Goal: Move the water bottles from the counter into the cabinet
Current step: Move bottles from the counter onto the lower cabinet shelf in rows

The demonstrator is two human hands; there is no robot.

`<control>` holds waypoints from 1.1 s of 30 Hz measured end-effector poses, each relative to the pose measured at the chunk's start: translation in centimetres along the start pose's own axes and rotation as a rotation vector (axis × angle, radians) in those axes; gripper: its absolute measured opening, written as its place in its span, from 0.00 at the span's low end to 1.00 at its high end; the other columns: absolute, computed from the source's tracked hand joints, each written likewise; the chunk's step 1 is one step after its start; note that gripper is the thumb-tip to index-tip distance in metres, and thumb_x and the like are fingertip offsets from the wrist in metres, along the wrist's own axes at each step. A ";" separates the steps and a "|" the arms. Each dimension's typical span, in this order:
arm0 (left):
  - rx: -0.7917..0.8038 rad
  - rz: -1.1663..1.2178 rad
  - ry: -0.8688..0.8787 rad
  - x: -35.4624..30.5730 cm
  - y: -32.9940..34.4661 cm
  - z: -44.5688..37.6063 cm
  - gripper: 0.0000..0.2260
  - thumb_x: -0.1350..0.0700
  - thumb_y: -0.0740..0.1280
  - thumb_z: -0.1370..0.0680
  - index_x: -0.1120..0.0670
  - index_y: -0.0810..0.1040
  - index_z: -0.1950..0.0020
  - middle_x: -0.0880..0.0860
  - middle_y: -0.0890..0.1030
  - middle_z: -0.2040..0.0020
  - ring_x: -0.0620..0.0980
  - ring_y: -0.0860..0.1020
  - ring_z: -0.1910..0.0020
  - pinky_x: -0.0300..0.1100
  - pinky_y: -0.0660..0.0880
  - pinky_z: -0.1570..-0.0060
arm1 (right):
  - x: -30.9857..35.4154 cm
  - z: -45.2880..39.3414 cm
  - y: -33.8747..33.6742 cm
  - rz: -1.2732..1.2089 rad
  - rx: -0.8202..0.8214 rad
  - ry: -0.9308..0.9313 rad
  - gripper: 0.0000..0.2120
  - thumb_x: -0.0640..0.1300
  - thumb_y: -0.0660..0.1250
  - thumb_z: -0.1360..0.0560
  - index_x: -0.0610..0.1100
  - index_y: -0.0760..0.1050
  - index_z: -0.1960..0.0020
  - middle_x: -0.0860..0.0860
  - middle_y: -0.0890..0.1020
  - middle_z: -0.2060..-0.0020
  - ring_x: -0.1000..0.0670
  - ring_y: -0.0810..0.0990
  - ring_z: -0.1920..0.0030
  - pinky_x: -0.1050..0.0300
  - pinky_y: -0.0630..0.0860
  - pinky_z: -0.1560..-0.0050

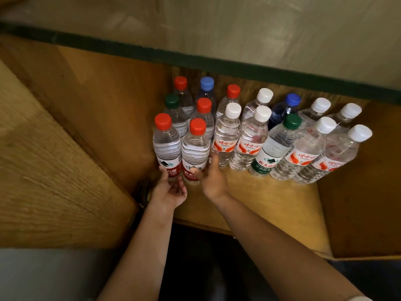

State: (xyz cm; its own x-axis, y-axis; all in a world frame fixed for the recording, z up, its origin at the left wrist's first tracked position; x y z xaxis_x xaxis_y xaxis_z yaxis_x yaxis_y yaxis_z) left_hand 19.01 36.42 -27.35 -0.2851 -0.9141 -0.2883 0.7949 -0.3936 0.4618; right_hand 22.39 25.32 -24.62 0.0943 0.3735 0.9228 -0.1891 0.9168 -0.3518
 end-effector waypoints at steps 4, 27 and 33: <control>0.026 -0.112 0.023 0.5 -0.2 0.7 0.20 0.40 0.61 0.24 0.57 0.74 0.51 0.50 0.76 0.54 0.46 0.73 0.54 0.40 0.67 0.49 | -0.2 0.3 -0.3 -0.075 0.049 0.031 0.27 0.42 0.67 0.26 0.47 0.59 0.32 0.48 0.76 0.37 0.50 0.75 0.39 0.52 0.72 0.39; 0.389 -1.420 0.320 29.1 1.8 9.7 0.10 0.65 0.61 0.23 0.54 0.79 0.58 0.51 0.77 0.69 0.40 0.71 0.75 0.28 0.65 0.76 | -15.3 22.8 -27.8 -0.098 0.071 0.265 0.12 0.31 0.62 0.26 0.47 0.77 0.52 0.49 0.79 0.63 0.52 0.78 0.61 0.59 0.75 0.59; 0.580 -1.613 0.242 39.1 5.7 11.2 0.09 0.62 0.63 0.23 0.48 0.78 0.53 0.48 0.81 0.60 0.36 0.77 0.69 0.26 0.69 0.70 | -19.6 26.2 -38.3 -0.065 -0.113 0.346 0.10 0.34 0.62 0.24 0.45 0.77 0.48 0.47 0.81 0.60 0.56 0.79 0.62 0.66 0.76 0.59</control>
State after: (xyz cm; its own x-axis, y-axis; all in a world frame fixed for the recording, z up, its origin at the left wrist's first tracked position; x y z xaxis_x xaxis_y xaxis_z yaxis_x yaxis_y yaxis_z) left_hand 6.43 -2.66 -26.61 -0.4120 0.4161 -0.8106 -0.4830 -0.8541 -0.1929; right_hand 2.17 -20.80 -25.12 0.4309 0.3220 0.8430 -0.0648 0.9428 -0.3271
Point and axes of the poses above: each hand's wrist, its own z-axis away from the middle knuckle, its own y-axis out of the palm, x = y × z, the point moved 3 cm from there along -z, towards the middle knuckle
